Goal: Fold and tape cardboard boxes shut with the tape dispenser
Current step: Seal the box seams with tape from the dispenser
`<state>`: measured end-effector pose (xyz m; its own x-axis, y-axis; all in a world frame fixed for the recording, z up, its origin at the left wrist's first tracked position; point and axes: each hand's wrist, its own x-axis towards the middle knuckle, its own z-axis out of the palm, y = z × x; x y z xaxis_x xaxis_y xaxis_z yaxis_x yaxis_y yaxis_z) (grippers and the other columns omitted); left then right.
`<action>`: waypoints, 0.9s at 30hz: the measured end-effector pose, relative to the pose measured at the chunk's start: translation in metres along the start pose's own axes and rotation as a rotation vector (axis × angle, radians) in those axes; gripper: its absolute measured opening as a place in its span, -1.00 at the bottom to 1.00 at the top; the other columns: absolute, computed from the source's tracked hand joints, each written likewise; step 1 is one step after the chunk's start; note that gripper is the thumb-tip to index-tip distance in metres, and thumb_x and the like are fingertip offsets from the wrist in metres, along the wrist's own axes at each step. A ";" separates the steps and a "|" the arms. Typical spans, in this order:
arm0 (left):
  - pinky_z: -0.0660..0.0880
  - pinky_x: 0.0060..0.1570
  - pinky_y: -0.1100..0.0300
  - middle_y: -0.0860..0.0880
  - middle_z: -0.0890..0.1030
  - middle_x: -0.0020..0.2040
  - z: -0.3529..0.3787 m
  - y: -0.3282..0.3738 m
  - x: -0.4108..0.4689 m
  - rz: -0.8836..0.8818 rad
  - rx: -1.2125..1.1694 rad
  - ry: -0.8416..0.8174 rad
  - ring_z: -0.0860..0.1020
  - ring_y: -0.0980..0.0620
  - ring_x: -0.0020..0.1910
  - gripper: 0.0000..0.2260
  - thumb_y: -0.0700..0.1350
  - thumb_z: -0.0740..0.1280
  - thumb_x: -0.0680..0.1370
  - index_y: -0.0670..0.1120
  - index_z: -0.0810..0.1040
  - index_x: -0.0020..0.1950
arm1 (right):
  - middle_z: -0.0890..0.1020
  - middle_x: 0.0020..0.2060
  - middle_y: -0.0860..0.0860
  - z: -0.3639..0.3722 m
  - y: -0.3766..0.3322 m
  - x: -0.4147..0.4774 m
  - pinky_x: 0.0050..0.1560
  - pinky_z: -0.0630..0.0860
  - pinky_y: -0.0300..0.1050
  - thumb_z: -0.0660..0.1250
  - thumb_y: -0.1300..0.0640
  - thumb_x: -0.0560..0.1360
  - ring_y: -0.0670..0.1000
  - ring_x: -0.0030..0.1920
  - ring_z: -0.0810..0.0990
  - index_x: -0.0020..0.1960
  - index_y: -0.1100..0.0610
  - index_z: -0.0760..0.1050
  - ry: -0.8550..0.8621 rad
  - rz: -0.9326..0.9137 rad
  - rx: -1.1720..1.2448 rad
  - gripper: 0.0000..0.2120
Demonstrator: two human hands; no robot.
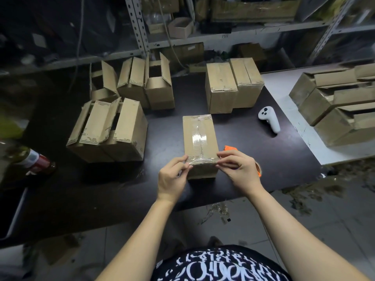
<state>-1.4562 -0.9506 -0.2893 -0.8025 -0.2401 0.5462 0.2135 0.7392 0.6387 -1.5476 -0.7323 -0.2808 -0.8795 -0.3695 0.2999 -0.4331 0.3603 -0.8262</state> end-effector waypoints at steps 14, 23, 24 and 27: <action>0.62 -0.15 0.13 -0.02 0.69 -0.20 -0.012 -0.010 0.003 -0.396 -0.141 -0.120 0.66 0.09 -0.22 -0.85 -0.36 0.59 0.37 -0.21 0.71 -0.13 | 0.74 -0.01 -0.08 0.002 -0.021 -0.004 -0.03 0.41 -0.57 0.47 0.29 0.52 -0.41 -0.01 0.61 0.10 0.12 0.73 0.013 0.294 0.044 -0.81; 0.50 -0.19 0.38 0.12 0.65 -0.23 -0.006 0.003 0.003 -0.508 -0.126 -0.103 0.61 0.26 -0.26 -0.90 -0.25 0.58 0.43 -0.13 0.74 -0.10 | 0.69 -0.09 -0.20 0.022 -0.022 -0.010 -0.05 0.38 -0.61 0.51 0.07 0.53 -0.51 -0.03 0.54 0.14 0.08 0.73 0.130 0.420 0.030 -0.80; 0.50 -0.20 0.37 0.11 0.64 -0.24 -0.006 0.002 0.004 -0.476 -0.106 -0.117 0.59 0.24 -0.27 -0.92 -0.29 0.55 0.44 -0.15 0.74 -0.10 | 0.68 -0.08 -0.20 0.024 -0.021 -0.010 -0.04 0.39 -0.60 0.50 0.08 0.54 -0.52 -0.03 0.53 0.15 0.08 0.73 0.139 0.434 0.041 -0.79; 0.51 -0.18 0.24 -0.05 0.68 -0.22 -0.007 -0.004 0.011 -0.394 -0.050 -0.122 0.61 0.02 -0.24 -0.91 -0.36 0.53 0.42 -0.21 0.74 -0.12 | 0.68 -0.06 -0.23 0.032 -0.027 -0.006 -0.01 0.42 -0.57 0.46 0.08 0.58 -0.45 -0.03 0.56 0.19 0.08 0.71 0.157 0.443 0.049 -0.79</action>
<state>-1.4622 -0.9604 -0.2821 -0.8878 -0.4201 0.1878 -0.0992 0.5733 0.8133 -1.5247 -0.7676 -0.2756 -0.9983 -0.0538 -0.0213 -0.0027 0.4120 -0.9112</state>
